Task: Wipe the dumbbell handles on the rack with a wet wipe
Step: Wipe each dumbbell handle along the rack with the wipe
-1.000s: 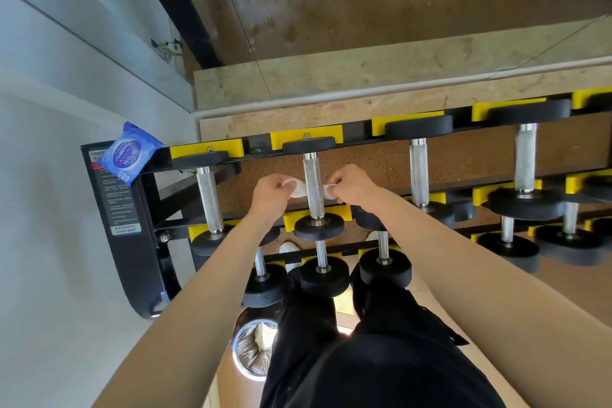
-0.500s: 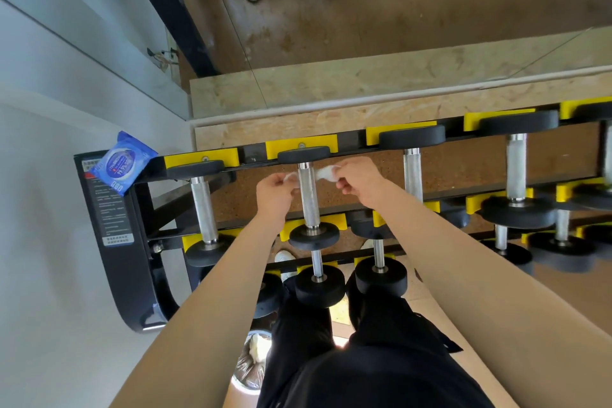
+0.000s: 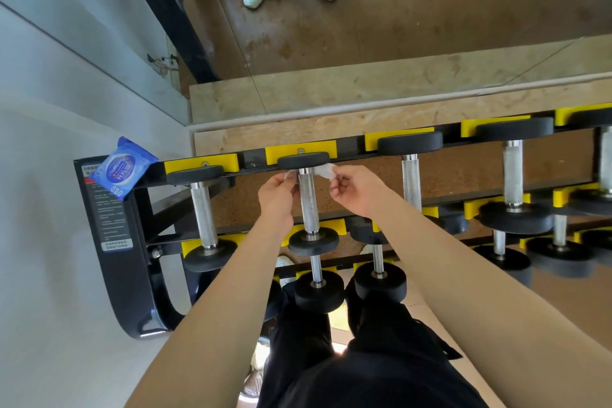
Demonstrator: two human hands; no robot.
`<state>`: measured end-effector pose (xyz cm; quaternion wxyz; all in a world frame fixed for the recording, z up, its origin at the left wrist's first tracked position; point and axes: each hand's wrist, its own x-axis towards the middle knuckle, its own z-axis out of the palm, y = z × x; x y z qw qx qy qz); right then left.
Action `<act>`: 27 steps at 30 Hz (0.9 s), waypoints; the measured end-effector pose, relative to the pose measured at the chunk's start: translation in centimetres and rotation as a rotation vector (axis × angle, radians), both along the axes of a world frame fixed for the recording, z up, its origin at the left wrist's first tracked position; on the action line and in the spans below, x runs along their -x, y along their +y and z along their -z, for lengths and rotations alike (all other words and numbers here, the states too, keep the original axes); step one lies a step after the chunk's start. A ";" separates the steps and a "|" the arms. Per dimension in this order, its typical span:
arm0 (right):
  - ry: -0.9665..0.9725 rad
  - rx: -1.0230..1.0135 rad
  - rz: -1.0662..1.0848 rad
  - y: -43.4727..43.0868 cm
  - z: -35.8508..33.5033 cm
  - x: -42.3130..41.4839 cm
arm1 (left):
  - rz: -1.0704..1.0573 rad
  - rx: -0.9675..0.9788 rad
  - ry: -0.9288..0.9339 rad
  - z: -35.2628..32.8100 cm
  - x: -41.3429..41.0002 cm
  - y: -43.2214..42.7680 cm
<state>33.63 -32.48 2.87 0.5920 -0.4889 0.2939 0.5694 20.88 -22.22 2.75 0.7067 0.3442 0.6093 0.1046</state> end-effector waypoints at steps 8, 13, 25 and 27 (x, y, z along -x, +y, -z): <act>-0.290 0.111 -0.356 1.7 0.3 1.5 | 0.046 -0.139 0.162 0.6 3.4 0.0; -0.328 0.076 -0.528 -1.9 0.9 -0.3 | 0.258 -0.136 0.177 0.9 3.5 -0.3; -0.471 0.249 -0.709 -3.1 0.5 0.1 | 0.458 -0.194 0.260 1.1 4.4 -1.4; -0.520 0.271 -0.785 -2.9 0.7 1.6 | 0.517 -0.224 0.313 1.0 5.5 -0.9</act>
